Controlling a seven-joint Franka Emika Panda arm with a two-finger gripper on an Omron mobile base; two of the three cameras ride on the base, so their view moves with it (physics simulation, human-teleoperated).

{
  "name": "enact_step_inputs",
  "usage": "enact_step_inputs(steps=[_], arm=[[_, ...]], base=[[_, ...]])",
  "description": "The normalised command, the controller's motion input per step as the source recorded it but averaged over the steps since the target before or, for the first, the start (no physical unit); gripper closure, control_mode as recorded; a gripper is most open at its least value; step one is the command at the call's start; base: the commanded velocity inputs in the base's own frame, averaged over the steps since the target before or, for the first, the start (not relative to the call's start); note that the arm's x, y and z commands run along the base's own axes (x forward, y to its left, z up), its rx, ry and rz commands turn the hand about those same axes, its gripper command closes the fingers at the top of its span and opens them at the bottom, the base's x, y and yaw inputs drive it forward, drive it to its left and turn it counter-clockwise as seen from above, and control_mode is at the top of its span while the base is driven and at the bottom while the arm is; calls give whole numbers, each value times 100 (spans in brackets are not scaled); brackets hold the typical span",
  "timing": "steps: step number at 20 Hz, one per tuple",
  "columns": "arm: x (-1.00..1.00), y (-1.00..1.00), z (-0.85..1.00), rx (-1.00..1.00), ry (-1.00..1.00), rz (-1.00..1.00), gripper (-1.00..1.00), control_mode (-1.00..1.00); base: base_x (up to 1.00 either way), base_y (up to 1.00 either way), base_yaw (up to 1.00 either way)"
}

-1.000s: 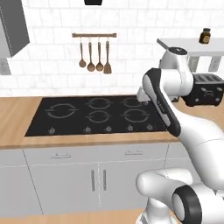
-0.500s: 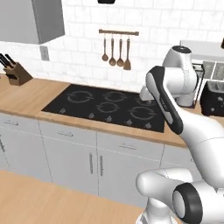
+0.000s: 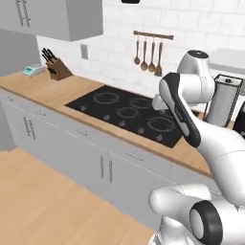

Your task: Take a straw from the drawer in front and place it inside the glass cup on the dining counter.

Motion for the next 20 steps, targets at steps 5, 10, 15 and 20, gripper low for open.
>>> enact_step_inputs(steps=[5,10,15,20], arm=[[0,0,0,0,0,0,-100,100],[0,0,0,0,0,0,-100,100],[-1,-20,-7,0,0,23,-100,-100],[19,32,-20,-14,0,-1,-100,-100]], base=[[10,-70,53],[1,-78,52],[0,-15,9],[0,0,0]])
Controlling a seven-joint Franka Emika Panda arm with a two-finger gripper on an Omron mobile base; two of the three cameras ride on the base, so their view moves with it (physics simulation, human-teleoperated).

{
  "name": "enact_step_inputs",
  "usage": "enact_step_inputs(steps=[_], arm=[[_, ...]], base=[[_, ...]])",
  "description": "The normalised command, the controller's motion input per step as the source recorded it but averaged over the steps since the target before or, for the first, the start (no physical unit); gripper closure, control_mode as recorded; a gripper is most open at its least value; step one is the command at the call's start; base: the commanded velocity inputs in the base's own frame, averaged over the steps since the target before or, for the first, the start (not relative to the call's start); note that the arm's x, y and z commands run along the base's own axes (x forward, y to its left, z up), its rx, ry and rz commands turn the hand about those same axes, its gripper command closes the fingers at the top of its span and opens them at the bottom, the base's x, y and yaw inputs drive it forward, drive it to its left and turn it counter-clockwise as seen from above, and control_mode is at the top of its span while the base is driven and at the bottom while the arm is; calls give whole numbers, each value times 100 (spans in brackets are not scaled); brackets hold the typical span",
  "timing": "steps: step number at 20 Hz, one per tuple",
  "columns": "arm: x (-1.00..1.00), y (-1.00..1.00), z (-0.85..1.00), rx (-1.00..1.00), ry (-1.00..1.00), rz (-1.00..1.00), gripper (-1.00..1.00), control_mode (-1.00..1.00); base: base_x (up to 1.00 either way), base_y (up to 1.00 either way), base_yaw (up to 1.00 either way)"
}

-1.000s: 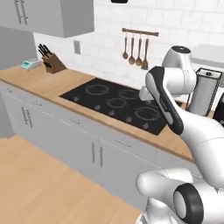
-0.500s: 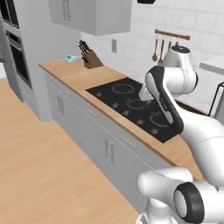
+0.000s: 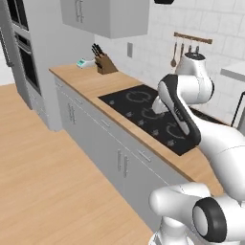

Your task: Take a straw from the drawer in front and place it inside the glass cup on the dining counter.

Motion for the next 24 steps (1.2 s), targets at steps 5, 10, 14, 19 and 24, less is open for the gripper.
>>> enact_step_inputs(steps=[5,10,14,19,24], arm=[[49,95,-69,-44,0,-9,-100,-100],[52,72,-83,-45,0,-10,-100,-100],[54,47,-81,-39,0,-9,-100,-100],[50,10,-79,-33,0,-12,-100,-100],[33,0,-77,-29,0,-14,-100,-100]], base=[[0,0,0],[0,0,0],[0,0,0],[0,0,0],[0,0,0]])
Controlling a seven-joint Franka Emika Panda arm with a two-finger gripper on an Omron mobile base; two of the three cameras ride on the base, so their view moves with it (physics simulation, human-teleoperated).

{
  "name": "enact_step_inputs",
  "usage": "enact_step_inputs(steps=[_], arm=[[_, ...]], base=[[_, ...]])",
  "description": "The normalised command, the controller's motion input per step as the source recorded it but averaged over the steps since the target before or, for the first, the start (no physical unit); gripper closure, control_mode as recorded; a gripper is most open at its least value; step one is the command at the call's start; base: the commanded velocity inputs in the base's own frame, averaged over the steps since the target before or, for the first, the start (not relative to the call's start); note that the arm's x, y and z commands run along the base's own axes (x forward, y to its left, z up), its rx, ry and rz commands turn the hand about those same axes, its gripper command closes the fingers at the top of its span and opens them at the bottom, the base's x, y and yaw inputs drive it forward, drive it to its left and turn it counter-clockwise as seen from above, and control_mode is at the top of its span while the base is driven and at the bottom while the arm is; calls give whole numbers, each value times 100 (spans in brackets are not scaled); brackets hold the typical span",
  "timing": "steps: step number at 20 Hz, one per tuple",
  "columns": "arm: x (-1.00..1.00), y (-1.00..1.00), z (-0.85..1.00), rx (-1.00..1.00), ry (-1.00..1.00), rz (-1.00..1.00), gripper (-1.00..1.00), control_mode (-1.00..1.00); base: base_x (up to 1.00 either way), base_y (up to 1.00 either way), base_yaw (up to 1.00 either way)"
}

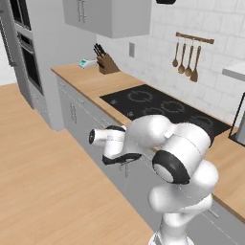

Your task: Take a straw from the drawer in front and place it inside the glass cup on the dining counter.

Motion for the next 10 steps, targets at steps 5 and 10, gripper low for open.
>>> enact_step_inputs(steps=[5,10], arm=[[19,-1,-75,-23,0,-12,-100,-100],[36,-28,-64,-21,0,-12,-100,-100]], base=[[0,0,0],[0,0,0]])
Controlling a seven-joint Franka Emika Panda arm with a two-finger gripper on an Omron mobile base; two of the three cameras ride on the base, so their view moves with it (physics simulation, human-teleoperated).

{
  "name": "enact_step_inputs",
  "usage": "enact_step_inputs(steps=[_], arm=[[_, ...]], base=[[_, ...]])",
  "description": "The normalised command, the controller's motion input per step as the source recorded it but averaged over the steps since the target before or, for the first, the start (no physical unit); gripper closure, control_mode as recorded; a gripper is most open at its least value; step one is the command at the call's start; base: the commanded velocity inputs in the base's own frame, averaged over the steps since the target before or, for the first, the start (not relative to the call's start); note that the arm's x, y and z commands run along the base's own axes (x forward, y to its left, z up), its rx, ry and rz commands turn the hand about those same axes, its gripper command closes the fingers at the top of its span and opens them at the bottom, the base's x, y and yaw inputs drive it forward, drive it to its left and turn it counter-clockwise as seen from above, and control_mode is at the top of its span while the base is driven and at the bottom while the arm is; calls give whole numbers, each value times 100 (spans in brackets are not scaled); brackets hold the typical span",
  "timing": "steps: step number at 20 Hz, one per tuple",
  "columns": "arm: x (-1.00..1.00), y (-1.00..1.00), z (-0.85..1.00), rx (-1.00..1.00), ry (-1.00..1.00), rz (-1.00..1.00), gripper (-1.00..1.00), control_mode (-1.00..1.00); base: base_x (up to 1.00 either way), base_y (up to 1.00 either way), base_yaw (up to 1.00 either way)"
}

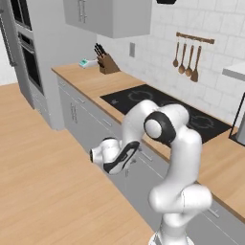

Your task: Take a straw from the drawer in front and place it inside the glass cup on the dining counter.

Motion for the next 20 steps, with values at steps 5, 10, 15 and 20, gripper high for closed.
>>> enact_step_inputs(steps=[5,10,15,20], arm=[[39,-50,-36,-13,0,-6,-100,-100],[49,-45,-31,-1,0,0,-100,-100],[53,-47,-37,0,6,2,-100,-100],[41,-45,-44,4,10,4,-100,-100]], base=[[0,0,0],[0,0,0],[0,0,0],[0,0,0]])
